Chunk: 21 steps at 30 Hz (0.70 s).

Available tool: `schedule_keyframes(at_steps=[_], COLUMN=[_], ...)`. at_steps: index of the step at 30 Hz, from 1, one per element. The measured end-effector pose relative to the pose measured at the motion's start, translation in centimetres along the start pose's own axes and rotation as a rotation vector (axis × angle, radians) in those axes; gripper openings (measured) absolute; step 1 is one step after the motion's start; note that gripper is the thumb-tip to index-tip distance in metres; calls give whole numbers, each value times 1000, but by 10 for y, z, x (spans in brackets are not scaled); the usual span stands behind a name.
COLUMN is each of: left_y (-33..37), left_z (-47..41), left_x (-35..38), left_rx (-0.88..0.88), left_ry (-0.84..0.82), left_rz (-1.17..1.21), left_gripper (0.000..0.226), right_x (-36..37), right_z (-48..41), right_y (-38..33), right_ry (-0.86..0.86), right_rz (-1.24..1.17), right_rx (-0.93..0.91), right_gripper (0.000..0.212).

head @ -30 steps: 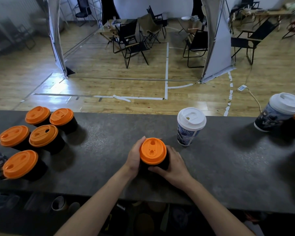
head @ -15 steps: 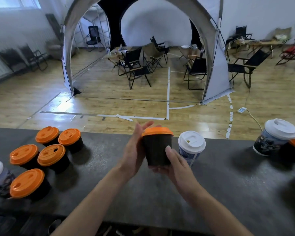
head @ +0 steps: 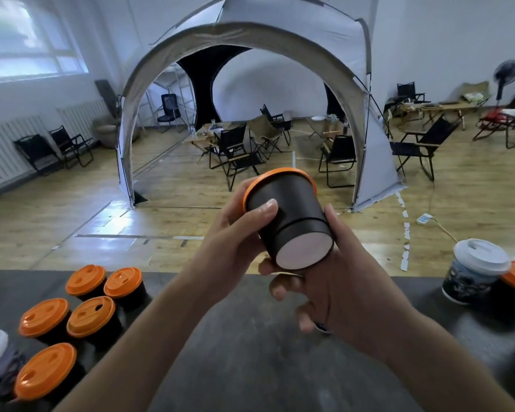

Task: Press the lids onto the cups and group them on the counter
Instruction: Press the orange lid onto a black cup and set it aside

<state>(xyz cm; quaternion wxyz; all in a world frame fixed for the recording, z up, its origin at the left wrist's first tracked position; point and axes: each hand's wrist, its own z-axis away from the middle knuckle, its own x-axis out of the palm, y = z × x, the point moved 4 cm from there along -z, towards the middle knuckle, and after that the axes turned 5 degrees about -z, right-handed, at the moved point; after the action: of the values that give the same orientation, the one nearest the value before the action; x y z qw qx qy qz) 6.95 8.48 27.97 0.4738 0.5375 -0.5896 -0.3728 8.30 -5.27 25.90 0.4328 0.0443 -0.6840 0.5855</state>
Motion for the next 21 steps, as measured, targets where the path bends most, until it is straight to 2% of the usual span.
schedule_keyframes(at_steps=[3, 7, 12, 14, 18, 21], left_y=[1, 0, 5, 8, 4, 0], left_z=[-8, -18, -32, -35, -39, -40], left_x=[0, 3, 18, 22, 31, 45], left_rx=[43, 71, 109, 117, 109, 114], left_ry=[29, 89, 15, 34, 56, -3], left_rz=[-109, -319, -265, -306, -409, -240], left_gripper=[48, 61, 70, 70, 73, 70], right_x=[-7, -19, -24, -28, -37, -36], right_z=[2, -2, 0, 3, 11, 19], right_y=[-8, -16, -34, -41, -49, -47], right_ry=[21, 143, 100, 109, 147, 62], right_rz=[61, 140, 83, 140, 263, 98], right_rx=[11, -39, 21, -2, -91, 18], right_gripper=[77, 76, 80, 82, 71, 75])
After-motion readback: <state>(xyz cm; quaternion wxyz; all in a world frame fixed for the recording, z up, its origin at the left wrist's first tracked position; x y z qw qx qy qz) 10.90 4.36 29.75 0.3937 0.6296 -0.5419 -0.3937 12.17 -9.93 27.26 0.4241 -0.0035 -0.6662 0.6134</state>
